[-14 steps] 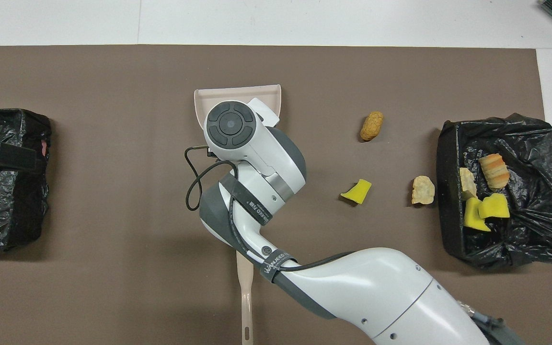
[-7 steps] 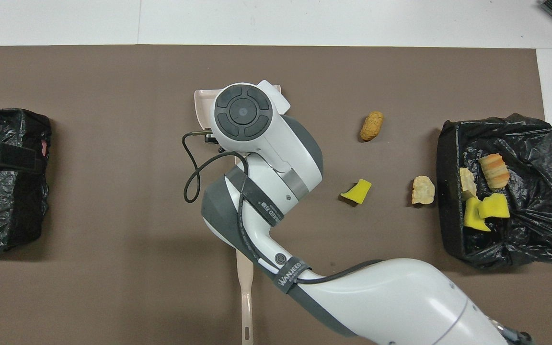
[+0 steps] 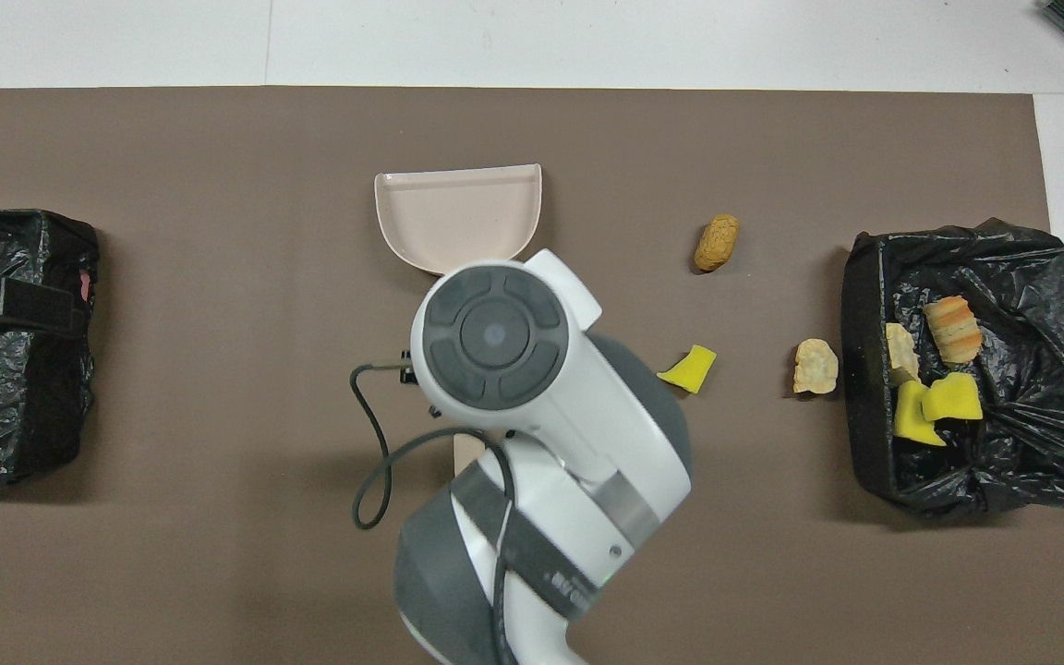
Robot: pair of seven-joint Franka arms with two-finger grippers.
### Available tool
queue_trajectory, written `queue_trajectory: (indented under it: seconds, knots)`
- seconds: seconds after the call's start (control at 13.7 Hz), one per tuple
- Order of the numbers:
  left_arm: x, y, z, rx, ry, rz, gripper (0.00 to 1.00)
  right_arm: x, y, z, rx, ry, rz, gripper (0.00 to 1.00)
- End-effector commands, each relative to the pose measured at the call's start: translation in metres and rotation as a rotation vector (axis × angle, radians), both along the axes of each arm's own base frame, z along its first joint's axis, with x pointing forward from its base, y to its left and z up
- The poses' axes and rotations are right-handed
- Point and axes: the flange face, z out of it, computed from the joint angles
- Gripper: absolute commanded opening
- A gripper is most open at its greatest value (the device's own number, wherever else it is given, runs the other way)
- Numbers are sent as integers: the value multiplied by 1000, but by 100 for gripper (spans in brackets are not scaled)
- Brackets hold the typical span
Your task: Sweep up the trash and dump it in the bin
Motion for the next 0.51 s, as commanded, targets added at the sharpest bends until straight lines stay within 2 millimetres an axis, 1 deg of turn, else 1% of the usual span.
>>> queue_trajectory:
  seconds: [0.0,0.07,0.15,0.22,0.29,0.37,0.44]
  knots:
    - [-7,1,-2,8,11,5,100,-71,-13,-25,-13,48,7,90]
    - [-7,1,-2,8,11,5,100,-86,-17,-30,3,58,5,90]
    - [-7,2,-2,8,11,7,100,-105,-21,-40,5,70,12,90]
    - [-7,2,-2,8,11,7,100,-120,-21,-48,-4,76,24,90]
    - [-7,2,-2,8,11,5,100,-133,-16,-60,-19,91,40,90]
    - [-7,1,-2,8,11,5,100,-149,-6,-72,-23,104,37,90]
    - [-7,1,-2,8,11,5,100,-157,-1,-80,-14,115,24,90]
